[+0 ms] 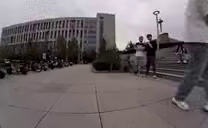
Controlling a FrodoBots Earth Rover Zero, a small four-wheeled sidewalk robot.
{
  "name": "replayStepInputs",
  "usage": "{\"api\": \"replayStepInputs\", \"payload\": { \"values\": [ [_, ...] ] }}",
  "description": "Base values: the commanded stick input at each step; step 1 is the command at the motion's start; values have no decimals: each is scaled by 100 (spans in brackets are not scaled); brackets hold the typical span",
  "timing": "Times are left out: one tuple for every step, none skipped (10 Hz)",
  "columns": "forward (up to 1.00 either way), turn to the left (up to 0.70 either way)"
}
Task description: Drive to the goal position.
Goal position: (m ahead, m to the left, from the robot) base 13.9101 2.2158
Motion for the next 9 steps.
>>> {"api": "replayStepInputs", "payload": {
  "values": [
    [70, 14],
    [70, 14],
    [70, 14],
    [70, 14],
    [70, 14],
    [70, 14],
    [70, 12],
    [70, 6],
    [70, 0]
  ]
}}
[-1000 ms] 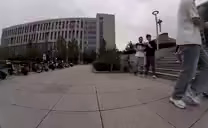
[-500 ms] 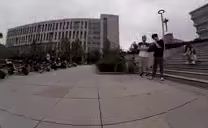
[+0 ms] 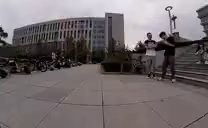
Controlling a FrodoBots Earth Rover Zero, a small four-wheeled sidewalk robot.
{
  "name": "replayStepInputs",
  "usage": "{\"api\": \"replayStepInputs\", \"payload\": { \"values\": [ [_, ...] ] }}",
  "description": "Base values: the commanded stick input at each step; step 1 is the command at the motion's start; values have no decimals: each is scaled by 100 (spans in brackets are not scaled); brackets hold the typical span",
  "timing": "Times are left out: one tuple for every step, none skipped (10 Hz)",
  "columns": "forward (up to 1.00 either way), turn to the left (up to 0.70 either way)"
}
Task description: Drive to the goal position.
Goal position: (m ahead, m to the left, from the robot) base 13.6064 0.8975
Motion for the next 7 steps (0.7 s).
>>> {"api": "replayStepInputs", "payload": {
  "values": [
    [70, 0],
    [70, 0],
    [70, 0],
    [70, 0],
    [70, 0],
    [70, 0],
    [70, 0]
  ]
}}
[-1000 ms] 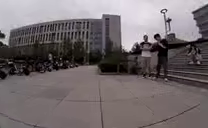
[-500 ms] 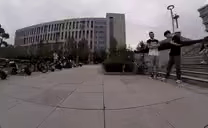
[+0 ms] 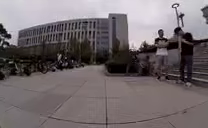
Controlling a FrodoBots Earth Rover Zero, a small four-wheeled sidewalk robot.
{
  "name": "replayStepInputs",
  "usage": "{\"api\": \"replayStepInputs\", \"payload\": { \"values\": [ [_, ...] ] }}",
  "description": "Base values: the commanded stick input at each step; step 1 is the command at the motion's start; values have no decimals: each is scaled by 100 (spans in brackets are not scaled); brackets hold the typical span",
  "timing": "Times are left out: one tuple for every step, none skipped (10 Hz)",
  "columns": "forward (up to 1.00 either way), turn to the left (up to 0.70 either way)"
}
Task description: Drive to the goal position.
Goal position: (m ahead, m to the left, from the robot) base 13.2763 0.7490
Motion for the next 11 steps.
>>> {"api": "replayStepInputs", "payload": {
  "values": [
    [70, 0],
    [70, 0],
    [70, 0],
    [70, 0],
    [70, 0],
    [70, 0],
    [70, 0],
    [70, 0],
    [70, 0],
    [70, 0],
    [70, 0]
  ]
}}
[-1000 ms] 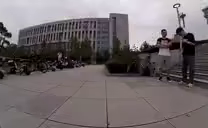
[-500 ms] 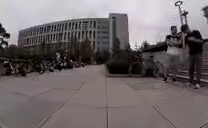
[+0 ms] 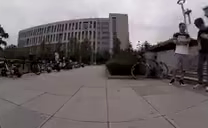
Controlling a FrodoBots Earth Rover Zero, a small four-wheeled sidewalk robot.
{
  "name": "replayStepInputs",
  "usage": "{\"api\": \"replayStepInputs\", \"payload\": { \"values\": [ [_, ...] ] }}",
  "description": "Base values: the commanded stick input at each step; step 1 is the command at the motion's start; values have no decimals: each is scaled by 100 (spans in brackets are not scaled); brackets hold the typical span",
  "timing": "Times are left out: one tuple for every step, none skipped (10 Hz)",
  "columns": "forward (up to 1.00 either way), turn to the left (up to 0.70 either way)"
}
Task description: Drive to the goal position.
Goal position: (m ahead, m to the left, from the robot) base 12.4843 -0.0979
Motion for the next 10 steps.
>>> {"api": "replayStepInputs", "payload": {
  "values": [
    [70, 0],
    [70, 0],
    [70, 0],
    [70, 0],
    [70, 0],
    [70, 0],
    [70, 0],
    [70, 0],
    [70, 0],
    [70, 0]
  ]
}}
